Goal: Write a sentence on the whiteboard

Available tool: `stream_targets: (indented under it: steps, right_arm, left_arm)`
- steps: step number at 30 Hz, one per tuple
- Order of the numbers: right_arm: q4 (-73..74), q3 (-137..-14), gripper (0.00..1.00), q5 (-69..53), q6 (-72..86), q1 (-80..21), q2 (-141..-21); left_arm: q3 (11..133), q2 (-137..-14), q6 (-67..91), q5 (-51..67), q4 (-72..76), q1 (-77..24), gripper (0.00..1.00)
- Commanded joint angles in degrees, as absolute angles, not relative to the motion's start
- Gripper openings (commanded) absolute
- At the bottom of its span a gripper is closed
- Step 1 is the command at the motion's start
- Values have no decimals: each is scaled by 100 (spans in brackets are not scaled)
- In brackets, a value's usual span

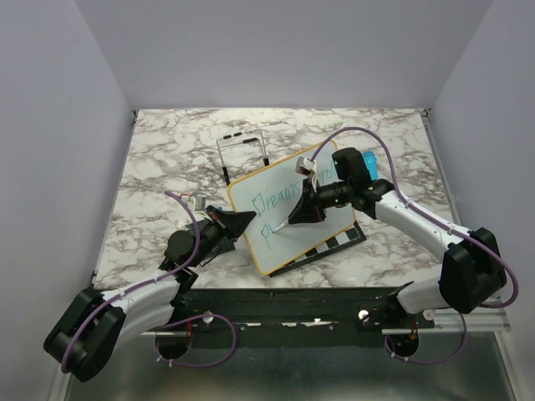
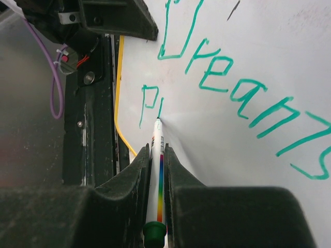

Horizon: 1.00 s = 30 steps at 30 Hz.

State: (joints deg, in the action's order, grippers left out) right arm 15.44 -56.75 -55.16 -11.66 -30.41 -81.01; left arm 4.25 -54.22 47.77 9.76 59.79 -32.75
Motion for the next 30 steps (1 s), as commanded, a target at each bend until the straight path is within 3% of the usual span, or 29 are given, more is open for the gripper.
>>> stream_targets:
  steps: [1, 30]
  right_arm:
    - [1749, -5537, 1, -5300, -1380, -3041, -8112]
    - [1556, -6100, 1, -5159, -1134, -2760, -8130]
  left_arm:
    - [404, -5405, 4245, 967, 5836, -3305, 0]
    - [387, -5458, 4263, 1002, 5906, -3305, 0]
